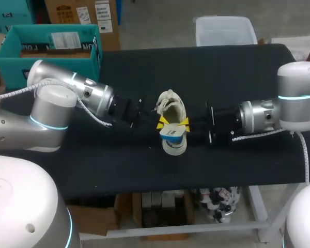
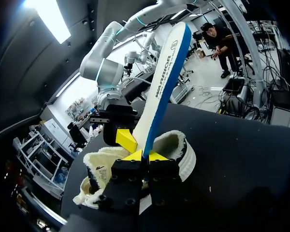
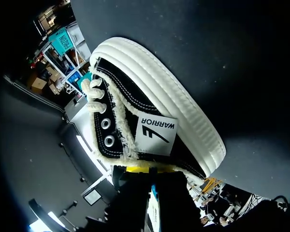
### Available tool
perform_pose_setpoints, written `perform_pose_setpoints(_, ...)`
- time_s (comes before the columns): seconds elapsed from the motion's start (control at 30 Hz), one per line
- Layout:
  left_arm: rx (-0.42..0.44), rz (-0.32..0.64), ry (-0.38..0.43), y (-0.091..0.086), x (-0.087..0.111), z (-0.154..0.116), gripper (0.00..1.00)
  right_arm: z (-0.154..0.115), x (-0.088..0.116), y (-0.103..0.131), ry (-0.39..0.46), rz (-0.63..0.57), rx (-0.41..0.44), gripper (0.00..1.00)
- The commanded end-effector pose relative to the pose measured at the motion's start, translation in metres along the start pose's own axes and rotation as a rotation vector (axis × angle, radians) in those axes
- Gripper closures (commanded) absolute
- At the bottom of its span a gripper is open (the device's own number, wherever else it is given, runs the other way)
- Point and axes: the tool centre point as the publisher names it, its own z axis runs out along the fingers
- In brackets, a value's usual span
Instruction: Open the shoe tongue, take the insole out of the shoe, put the insole back into the shoe, and pack the shoe into the shoebox
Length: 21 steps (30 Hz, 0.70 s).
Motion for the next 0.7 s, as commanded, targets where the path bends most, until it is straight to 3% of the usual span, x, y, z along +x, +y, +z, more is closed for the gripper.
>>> perform_pose_setpoints(0.03, 0.003, 0.002, 0.000, 0.003, -0.001, 0.005, 1.00, -0.005, 0.005, -0.013, 0.004, -0.014, -0.022, 0.68)
perform_pose_setpoints(0.13, 0.002, 0.001, -0.002, 0.002, -0.001, 0.005, 1.00, -0.009, 0.006, -0.021, -0.003, -0.018, -0.035, 0.58)
perform_pose_setpoints(0.27, 0.004, 0.000, -0.011, 0.002, 0.000, 0.003, 1.00, -0.009, 0.006, -0.027, -0.014, -0.017, -0.037, 0.60)
perform_pose_setpoints(0.43, 0.004, 0.000, -0.018, 0.001, 0.000, 0.001, 1.00, -0.008, 0.004, -0.028, -0.029, -0.009, -0.032, 0.81)
perform_pose_setpoints(0.5, 0.002, 0.000, -0.019, 0.000, 0.000, 0.000, 1.00, -0.008, 0.003, -0.028, -0.035, -0.005, -0.032, 0.93)
perform_pose_setpoints(0.6, 0.001, 0.002, -0.020, 0.000, -0.001, -0.001, 1.00, -0.009, 0.000, -0.029, -0.039, 0.001, -0.031, 1.00)
perform_pose_setpoints(0.7, 0.000, 0.003, -0.019, -0.001, -0.002, -0.001, 1.00, -0.008, -0.002, -0.029, -0.044, 0.006, -0.026, 1.00)
